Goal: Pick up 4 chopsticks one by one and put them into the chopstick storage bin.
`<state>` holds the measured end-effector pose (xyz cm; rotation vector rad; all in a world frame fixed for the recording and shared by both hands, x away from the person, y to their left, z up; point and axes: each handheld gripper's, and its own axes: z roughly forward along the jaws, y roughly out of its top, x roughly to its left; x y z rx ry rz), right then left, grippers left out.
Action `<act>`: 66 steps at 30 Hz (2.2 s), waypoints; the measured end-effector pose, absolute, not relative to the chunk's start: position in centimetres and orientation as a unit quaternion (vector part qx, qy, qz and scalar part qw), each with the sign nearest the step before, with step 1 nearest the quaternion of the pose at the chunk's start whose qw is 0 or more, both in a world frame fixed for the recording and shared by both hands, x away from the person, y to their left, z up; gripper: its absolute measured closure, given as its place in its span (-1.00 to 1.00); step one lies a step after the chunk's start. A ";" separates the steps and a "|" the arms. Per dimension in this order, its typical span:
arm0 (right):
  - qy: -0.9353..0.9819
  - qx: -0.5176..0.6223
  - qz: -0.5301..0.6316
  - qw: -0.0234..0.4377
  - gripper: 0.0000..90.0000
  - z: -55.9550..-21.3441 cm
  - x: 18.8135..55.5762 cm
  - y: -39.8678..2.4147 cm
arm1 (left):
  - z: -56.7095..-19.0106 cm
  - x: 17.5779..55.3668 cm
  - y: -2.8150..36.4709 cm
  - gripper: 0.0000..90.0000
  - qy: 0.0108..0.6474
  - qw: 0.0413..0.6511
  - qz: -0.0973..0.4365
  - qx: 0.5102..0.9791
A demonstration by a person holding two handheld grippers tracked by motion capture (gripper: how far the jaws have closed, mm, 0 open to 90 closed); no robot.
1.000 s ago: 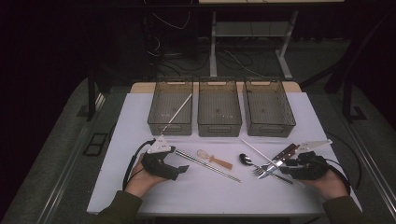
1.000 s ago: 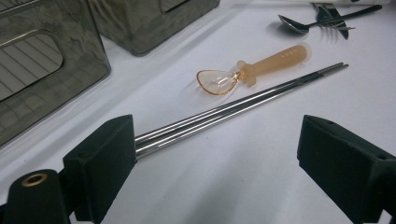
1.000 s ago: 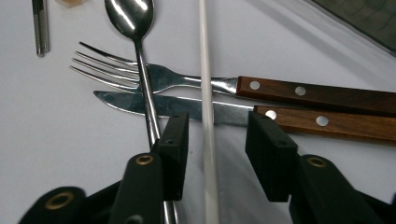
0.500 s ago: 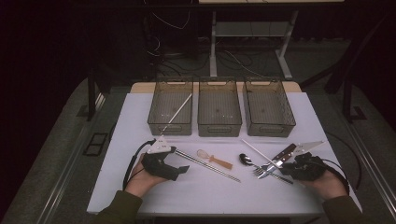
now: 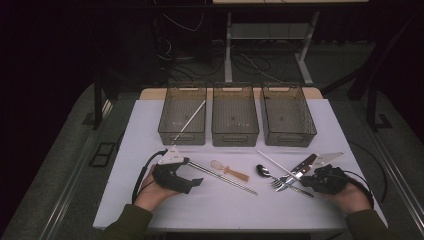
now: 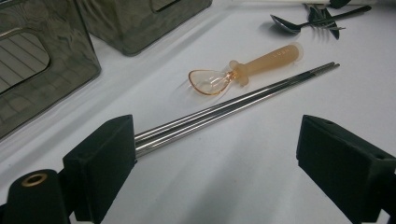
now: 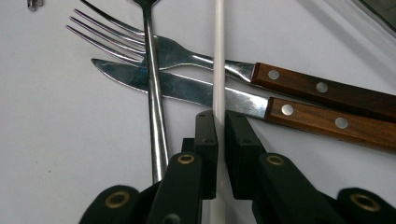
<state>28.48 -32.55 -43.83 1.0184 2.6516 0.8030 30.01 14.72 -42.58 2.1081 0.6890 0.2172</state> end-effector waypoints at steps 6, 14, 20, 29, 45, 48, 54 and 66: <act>0.894 0.339 0.277 0.094 0.88 -43.9 28.5 -32.7 | -42.6 30.0 14.7 -0.76 0.275 0.441 0.085 0.850; 0.889 0.343 0.295 0.076 0.88 -43.8 28.8 -33.0 | -42.5 30.0 14.8 -0.76 0.271 0.450 0.081 0.847; 0.886 0.329 0.320 0.065 0.89 -43.1 28.9 -32.9 | -42.5 30.0 14.7 -0.76 0.269 0.453 0.078 0.846; 0.887 0.305 0.342 0.053 0.88 -41.6 29.5 -32.4 | -42.2 30.1 14.7 -0.76 0.260 0.462 0.078 0.844; 0.905 0.243 0.347 0.022 0.88 -40.0 31.1 -29.0 | -39.1 31.0 13.3 -0.74 0.196 0.479 0.080 0.852; 0.912 0.227 0.342 0.012 0.88 -39.7 31.2 -28.0 | -38.6 31.2 12.5 -0.71 0.175 0.478 0.075 0.858; 0.930 0.170 0.326 0.000 0.88 -39.3 31.3 -26.2 | -37.9 31.7 10.5 -0.69 0.137 0.468 0.064 0.870; 0.946 0.095 0.310 -0.018 0.88 -38.8 31.0 -22.4 | -38.4 31.5 6.1 -0.42 0.064 0.418 0.019 0.906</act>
